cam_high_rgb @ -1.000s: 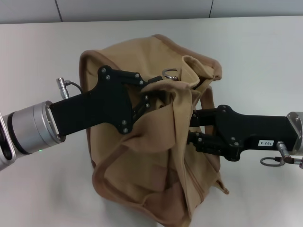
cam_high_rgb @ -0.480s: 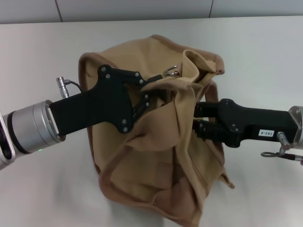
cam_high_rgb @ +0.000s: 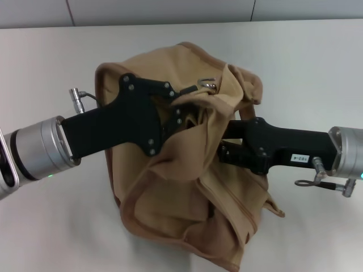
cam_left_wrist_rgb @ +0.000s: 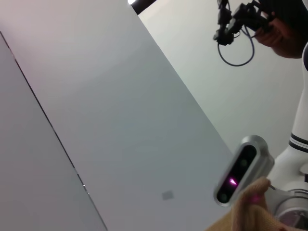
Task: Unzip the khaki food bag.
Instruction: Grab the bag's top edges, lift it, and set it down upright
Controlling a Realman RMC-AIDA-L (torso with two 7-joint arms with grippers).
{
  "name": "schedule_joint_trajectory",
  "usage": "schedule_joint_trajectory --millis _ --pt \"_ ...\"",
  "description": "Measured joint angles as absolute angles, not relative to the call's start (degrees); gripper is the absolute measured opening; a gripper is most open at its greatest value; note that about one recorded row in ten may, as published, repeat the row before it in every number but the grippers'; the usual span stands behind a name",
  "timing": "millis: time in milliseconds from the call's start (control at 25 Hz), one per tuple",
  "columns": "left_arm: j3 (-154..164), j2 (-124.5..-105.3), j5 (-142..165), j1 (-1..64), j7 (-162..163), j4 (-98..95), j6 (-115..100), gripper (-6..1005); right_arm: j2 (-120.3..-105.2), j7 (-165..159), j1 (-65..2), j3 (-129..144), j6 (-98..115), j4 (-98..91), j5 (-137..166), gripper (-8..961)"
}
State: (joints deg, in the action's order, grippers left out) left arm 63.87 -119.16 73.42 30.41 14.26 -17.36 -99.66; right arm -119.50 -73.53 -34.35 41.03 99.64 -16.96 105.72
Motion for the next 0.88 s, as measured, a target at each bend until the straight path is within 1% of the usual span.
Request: schedule_joint_trajectory --millis 320,880 --pt "64.87 -119.18 71.59 30.82 14.14 -16.61 -99.34 134 -119.57 -73.08 -36.03 43.24 99.47 -15.32 105.63 333" --pt "65.64 -119.18 71.25 30.43 14.15 -16.44 -99.83 139 -119.62 -71.54 -36.05 42.92 100.16 -14.14 105.76 247"
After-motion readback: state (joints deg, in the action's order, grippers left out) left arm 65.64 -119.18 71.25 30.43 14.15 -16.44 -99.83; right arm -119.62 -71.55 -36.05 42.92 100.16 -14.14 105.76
